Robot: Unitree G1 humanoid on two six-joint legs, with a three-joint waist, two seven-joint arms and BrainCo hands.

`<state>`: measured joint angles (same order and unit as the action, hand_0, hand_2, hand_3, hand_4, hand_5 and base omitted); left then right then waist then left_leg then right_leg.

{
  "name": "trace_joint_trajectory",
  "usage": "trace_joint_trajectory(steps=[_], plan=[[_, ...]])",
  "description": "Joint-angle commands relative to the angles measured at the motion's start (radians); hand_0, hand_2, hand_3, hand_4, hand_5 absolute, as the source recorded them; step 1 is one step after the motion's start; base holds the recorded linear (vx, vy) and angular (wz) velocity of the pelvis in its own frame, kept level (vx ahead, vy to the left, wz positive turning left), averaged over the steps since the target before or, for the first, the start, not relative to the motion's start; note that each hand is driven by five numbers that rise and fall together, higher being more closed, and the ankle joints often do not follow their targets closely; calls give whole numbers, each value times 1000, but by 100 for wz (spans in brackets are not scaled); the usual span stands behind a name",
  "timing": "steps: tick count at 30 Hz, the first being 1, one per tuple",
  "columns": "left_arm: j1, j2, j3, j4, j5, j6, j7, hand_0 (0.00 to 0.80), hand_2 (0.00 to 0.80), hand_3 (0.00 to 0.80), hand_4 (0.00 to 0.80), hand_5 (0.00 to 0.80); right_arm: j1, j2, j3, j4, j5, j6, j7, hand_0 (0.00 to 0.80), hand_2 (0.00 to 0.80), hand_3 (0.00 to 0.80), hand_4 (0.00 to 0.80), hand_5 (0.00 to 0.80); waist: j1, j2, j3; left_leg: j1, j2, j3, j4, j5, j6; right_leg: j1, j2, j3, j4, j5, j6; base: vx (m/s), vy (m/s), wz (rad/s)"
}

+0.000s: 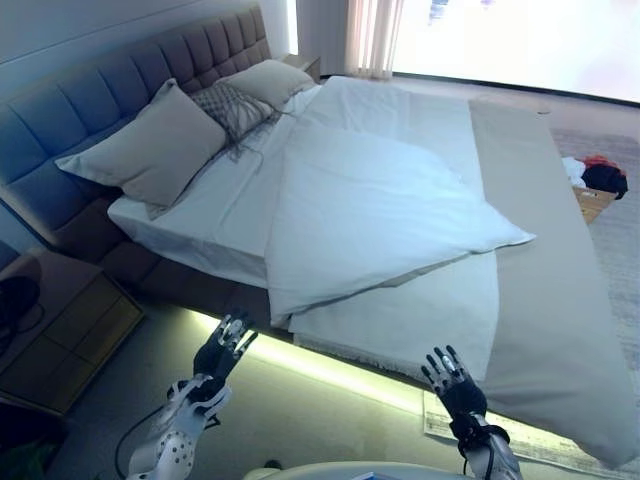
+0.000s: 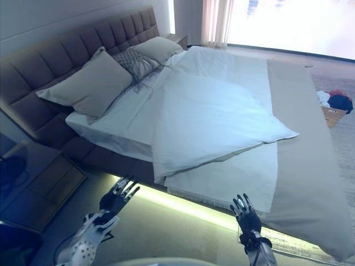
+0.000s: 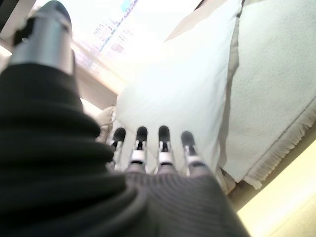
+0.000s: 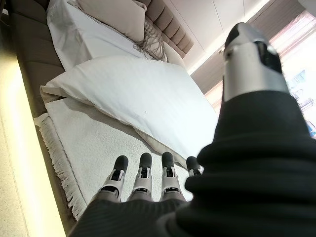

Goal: Make the bed neatly

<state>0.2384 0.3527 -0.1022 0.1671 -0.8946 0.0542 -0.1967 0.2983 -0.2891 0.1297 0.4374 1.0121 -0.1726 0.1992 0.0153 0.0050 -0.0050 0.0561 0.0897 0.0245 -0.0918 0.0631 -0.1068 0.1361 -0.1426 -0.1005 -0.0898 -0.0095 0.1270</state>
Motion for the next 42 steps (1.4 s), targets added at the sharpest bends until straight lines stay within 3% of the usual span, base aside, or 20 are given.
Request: trace_joint_trajectory(steps=[1, 24, 30, 32, 34, 38, 42], plan=[[-47, 16, 32, -37, 37, -18, -36, 0, 0, 0, 0, 0, -35, 7, -14, -73, 2, -36, 1, 0, 0, 0, 0, 0, 19, -21, 11, 5, 8, 20, 53, -61, 17, -84, -24, -45, 18, 90, 36, 0, 0, 0], [-31, 27, 35, -47, 56, -26, -46, 0, 0, 0, 0, 0, -11, 4, -29, -80, 4, -22, 10, 0, 0, 0, 0, 0, 5, -26, 17, 20, 9, 33, 75, -82, 20, -79, -23, -34, 23, 89, 35, 5, -7, 0], [18, 32, 47, -54, 34, -25, -60, 0, 0, 0, 0, 0, 28, -19, -44, -96, 13, 50, 29, 0, 0, 0, 0, 0, -6, -37, 16, 2, 45, 29, 96, -68, 6, -96, 22, 1, 23, 86, 8, 47, -90, -2], [24, 26, 43, -56, 20, -29, -65, 0, 0, 0, 0, 0, 29, -30, -44, -94, 14, 72, 46, 0, 0, 0, 0, 0, -4, -42, 30, -35, 52, 2, 168, -64, -3, -108, 40, 18, 39, 80, -6, 18, -84, -2], [27, 21, 36, -55, 7, -39, -55, 0, 0, 0, 0, 0, 23, -55, -25, -93, -1, 75, 44, 0, 0, 0, 0, 0, 8, -46, 60, -86, 35, -36, 228, -48, -3, -119, 51, 28, 47, 84, -20, -2, -34, -2], [36, 9, 40, -54, -25, -37, -65, 0, 0, 0, 0, 0, 13, -85, -22, -105, -5, 83, 23, 0, 0, 0, 0, 0, 12, -42, 79, -115, -21, -50, 233, -63, 17, -137, 33, 34, 40, 99, -17, 51, 130, -4], [38, 17, 16, -74, -29, -40, -80, 0, 0, 0, 0, 0, 30, -78, -37, -120, 17, 53, 43, 0, 0, 0, 0, 0, -4, -26, 88, -122, -41, -20, 164, -61, 25, -184, 0, 16, 78, 91, 3, 21, 257, -2]])
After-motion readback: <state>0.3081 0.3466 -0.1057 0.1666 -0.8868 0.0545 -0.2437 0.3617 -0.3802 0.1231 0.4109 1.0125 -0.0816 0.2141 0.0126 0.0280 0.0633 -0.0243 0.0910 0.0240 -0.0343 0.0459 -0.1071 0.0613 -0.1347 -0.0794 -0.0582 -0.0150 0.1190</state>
